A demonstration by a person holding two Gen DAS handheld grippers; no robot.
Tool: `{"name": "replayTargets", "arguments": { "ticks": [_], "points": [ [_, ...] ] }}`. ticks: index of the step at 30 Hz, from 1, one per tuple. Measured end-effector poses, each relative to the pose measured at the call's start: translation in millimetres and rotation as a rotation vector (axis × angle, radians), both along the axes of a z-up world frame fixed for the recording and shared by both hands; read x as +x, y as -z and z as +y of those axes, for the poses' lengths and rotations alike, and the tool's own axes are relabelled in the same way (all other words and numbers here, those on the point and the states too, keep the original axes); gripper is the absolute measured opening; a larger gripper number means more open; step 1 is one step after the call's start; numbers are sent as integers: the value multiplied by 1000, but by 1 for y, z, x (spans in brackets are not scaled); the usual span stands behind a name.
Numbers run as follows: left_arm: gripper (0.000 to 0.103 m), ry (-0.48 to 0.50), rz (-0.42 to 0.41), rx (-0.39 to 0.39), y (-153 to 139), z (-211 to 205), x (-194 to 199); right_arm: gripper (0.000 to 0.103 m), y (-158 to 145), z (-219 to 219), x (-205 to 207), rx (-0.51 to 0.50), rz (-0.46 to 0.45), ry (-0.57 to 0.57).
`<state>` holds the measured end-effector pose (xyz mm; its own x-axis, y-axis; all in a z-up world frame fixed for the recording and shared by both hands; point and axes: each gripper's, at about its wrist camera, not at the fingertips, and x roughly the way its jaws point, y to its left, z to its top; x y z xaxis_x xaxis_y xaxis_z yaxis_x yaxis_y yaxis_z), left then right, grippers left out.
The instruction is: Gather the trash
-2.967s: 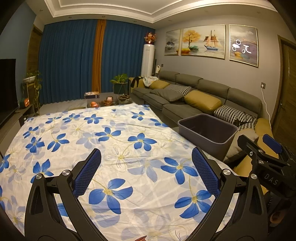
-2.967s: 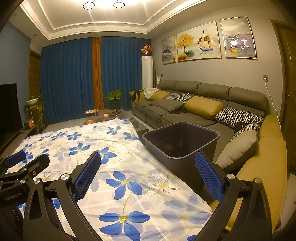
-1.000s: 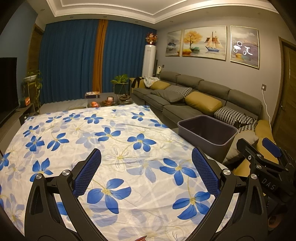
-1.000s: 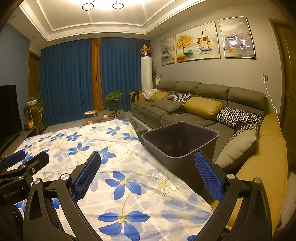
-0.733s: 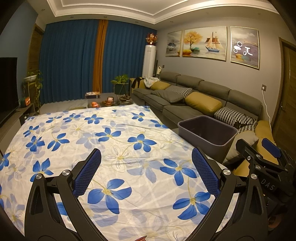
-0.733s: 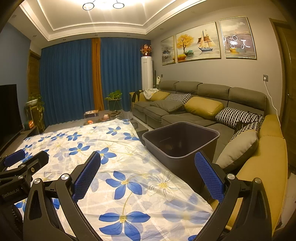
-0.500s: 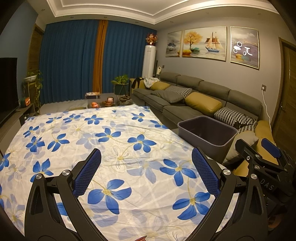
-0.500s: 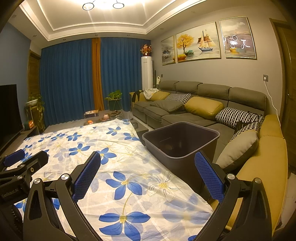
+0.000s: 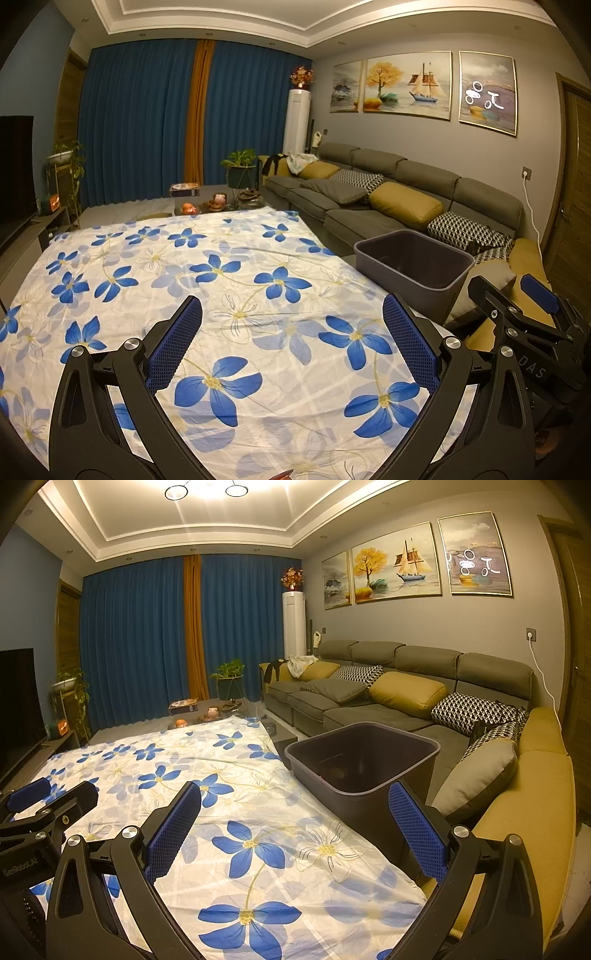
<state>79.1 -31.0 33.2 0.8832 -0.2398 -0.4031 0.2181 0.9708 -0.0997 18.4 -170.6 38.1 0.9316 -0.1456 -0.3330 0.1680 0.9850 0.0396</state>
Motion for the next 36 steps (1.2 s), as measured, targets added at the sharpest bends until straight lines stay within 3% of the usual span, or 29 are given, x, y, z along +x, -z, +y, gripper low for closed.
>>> {"name": "replayTargets", "arguments": {
  "ticks": [36],
  "points": [
    [96, 17, -10, 9, -3, -4, 0, 98, 4, -3, 1, 7, 6, -3]
  ]
}}
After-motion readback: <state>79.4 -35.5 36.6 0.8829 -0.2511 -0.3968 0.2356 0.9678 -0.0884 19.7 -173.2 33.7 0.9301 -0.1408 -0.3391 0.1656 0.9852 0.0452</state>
